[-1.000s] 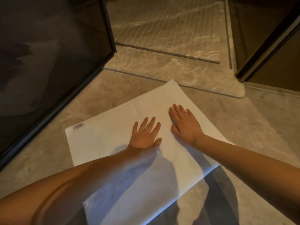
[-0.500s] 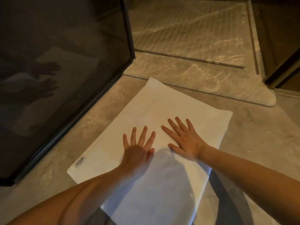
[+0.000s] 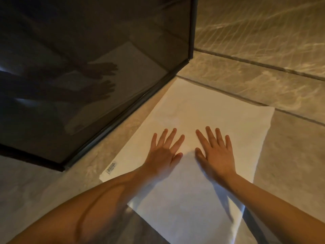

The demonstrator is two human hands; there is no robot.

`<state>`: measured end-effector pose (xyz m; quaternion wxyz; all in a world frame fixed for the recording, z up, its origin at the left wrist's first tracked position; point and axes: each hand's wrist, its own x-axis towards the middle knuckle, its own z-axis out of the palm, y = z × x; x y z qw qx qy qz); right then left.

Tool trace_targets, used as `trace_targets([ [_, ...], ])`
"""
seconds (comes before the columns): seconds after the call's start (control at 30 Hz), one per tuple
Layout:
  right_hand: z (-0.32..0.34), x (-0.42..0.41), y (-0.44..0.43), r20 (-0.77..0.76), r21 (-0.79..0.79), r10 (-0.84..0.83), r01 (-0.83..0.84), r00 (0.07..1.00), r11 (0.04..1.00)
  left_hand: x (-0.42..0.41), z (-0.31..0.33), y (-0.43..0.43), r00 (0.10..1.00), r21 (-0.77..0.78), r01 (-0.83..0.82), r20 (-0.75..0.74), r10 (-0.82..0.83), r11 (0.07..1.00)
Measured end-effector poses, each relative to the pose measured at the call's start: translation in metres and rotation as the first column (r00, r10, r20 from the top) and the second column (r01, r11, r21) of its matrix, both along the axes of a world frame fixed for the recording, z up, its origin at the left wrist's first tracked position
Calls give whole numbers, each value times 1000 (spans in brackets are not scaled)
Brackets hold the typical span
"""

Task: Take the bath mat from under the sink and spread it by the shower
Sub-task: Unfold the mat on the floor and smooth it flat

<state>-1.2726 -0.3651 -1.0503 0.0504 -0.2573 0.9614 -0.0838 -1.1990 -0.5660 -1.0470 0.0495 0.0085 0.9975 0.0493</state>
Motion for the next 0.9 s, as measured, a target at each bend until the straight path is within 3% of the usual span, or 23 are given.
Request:
trace_targets([
  [0.1,-1,2,1,2,-5,0,0,1000,1000,7,2,-34,1000,63,-22,-11,23,998],
  [0.27,0,1,1,-4,-12,5,-5,1000,1000,1,16,-71,960,-24,-267,83,268,963],
  [0.4,1,2,2,-5,-23,13,-13,1000,1000,-4,33,-84,942,160,-333,98,321,929],
  [0.5,2,2,1,5,-6,13,-13,1000,1000,-9,41,-91,932,215,-360,45,359,908],
  [0.63,4,2,1,15,10,10,-10,1000,1000,-14,46,-100,882,452,-464,160,443,761],
  [0.9,6,3,1,29,12,15,-15,999,1000,-15,53,-105,868,585,-486,237,436,649],
])
